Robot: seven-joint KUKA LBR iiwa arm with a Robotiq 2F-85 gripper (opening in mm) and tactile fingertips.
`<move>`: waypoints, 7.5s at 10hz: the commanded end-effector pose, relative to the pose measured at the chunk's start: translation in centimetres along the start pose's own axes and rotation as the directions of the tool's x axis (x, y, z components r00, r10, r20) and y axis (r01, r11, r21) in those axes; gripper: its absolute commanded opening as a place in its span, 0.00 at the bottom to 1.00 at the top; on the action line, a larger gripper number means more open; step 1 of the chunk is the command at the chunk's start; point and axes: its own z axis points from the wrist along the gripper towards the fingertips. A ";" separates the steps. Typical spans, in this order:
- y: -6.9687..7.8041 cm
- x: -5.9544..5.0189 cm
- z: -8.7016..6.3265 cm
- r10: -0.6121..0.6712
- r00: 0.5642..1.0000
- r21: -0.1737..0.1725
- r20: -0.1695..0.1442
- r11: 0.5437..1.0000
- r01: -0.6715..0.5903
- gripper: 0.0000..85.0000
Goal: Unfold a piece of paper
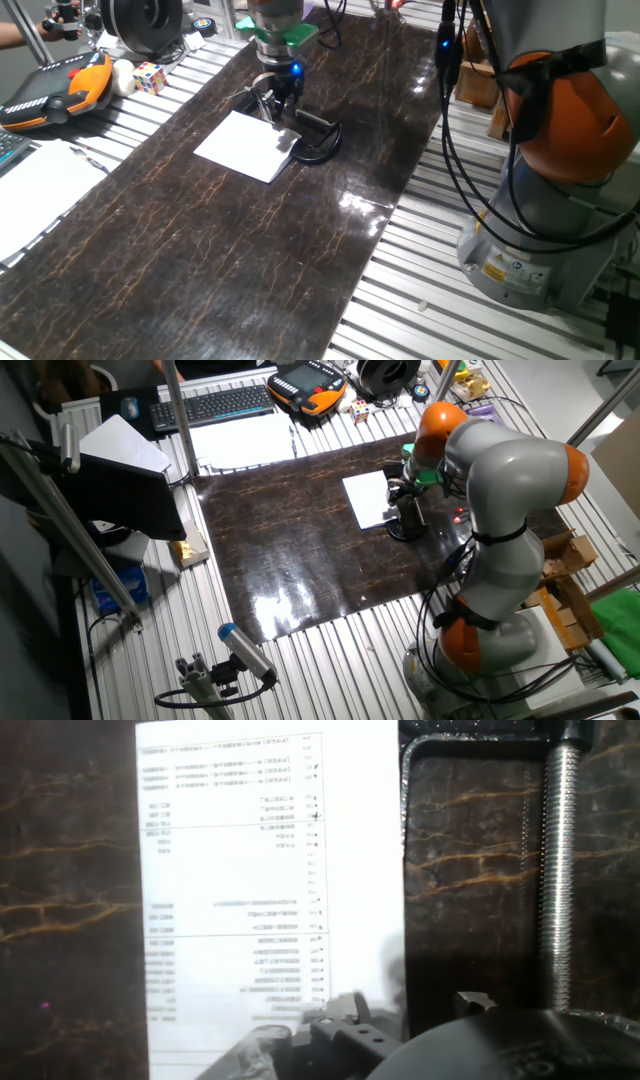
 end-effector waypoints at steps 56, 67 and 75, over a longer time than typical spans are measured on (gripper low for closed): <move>8.5 -0.4 -3.7 0.214 0.972 -0.137 -0.101 0.964 -0.227 0.07; 7.9 0.6 -6.8 0.175 0.981 0.026 -0.082 0.985 -0.173 0.01; 7.9 0.6 -6.8 0.133 0.984 0.091 -0.118 0.988 -0.123 0.01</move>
